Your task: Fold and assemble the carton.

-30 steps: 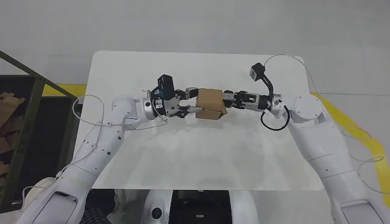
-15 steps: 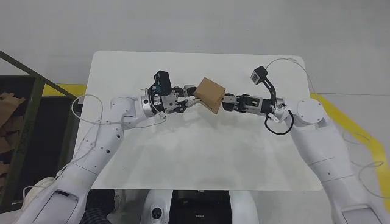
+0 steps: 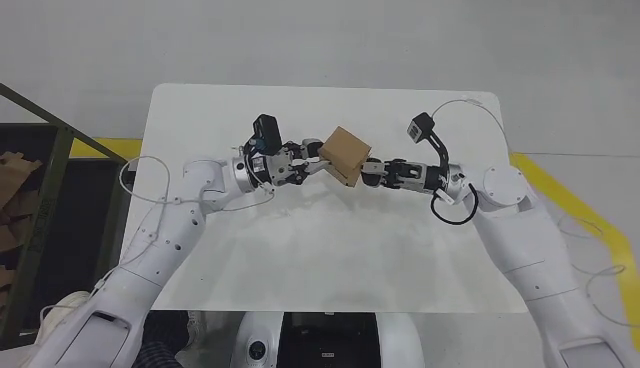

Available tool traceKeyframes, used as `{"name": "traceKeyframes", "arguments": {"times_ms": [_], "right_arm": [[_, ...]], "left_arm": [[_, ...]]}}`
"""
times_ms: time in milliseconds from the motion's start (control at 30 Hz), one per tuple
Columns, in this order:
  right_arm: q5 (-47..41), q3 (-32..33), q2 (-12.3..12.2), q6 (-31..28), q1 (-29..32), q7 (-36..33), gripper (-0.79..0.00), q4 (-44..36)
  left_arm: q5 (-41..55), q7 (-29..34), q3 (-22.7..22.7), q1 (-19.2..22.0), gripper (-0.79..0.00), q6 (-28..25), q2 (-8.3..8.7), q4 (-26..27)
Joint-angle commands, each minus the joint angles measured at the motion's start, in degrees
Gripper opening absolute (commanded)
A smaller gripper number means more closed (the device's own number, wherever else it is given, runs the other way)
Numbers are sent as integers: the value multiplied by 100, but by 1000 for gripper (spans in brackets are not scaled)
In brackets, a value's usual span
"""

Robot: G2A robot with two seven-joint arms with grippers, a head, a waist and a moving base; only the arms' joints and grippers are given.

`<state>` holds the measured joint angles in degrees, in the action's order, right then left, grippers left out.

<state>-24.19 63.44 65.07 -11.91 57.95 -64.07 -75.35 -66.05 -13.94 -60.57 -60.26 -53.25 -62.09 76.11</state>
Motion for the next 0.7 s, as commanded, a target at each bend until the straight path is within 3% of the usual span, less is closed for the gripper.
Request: {"name": "traceKeyframes", "arguments": {"times_ms": [0, 667], "right_arm": [[10, -47, 12, 33, -34, 19, -677, 81], [265, -534, 138, 222, -209, 239, -705, 799]], "left_arm": [[3, 66, 30, -10, -566, 0, -7, -45], [150, 679, 222, -47, -554, -137, -57, -434]]}}
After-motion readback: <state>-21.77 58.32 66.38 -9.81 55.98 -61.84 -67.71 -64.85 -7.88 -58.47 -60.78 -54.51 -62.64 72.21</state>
